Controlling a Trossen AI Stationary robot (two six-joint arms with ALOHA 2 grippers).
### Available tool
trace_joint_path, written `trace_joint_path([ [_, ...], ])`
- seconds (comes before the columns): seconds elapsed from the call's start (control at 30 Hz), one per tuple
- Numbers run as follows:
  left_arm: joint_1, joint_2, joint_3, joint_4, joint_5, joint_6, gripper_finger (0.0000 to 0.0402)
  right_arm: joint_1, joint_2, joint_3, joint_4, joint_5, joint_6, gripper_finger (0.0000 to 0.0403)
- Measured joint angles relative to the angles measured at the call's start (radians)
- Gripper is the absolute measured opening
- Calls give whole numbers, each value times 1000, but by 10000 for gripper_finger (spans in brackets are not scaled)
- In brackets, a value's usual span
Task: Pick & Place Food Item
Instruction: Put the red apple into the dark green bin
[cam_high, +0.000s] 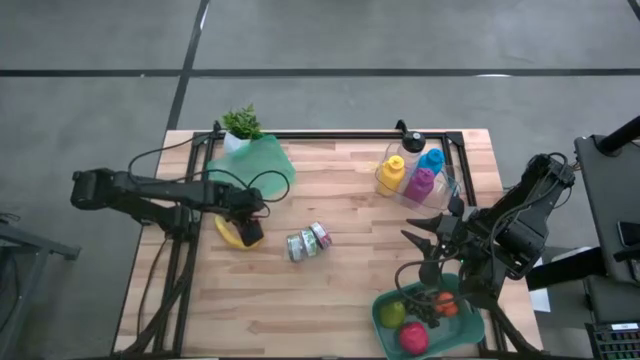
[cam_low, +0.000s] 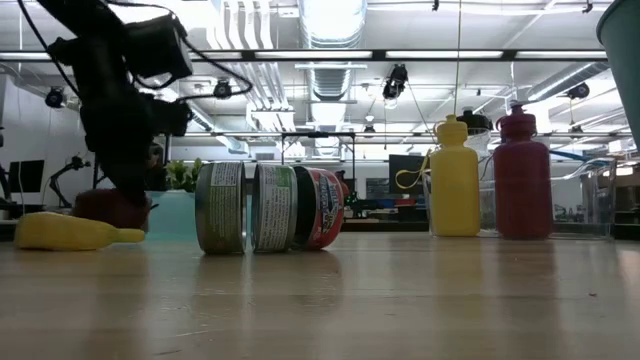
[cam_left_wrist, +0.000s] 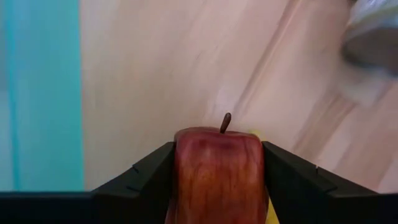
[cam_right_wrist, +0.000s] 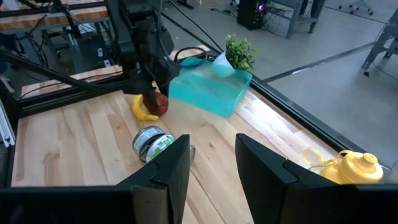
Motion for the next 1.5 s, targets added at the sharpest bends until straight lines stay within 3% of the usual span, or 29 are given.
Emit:
trace_joint_path([
  [0.47,-8,-4,251,-42,0,-14,219,0,0,0,0,0,0,125],
  [0.77,-161,-5,316,260,-44,-8,219,0,0,0,0,0,0,125],
  [0.9,-317,-5,274,469,-143,-7,219,0,0,0,0,0,0,125],
  [1.07,-571,24,188,818,-434,84,219,0,0,0,0,0,0,125],
  [1.2,-733,130,138,1063,-643,200,219,0,0,0,1,0,0,125],
  [1.3,-782,243,142,1208,-734,205,219,0,0,0,1,0,0,125],
  [1.5,-769,473,256,1382,-750,208,219,0,0,0,0,0,0,125],
])
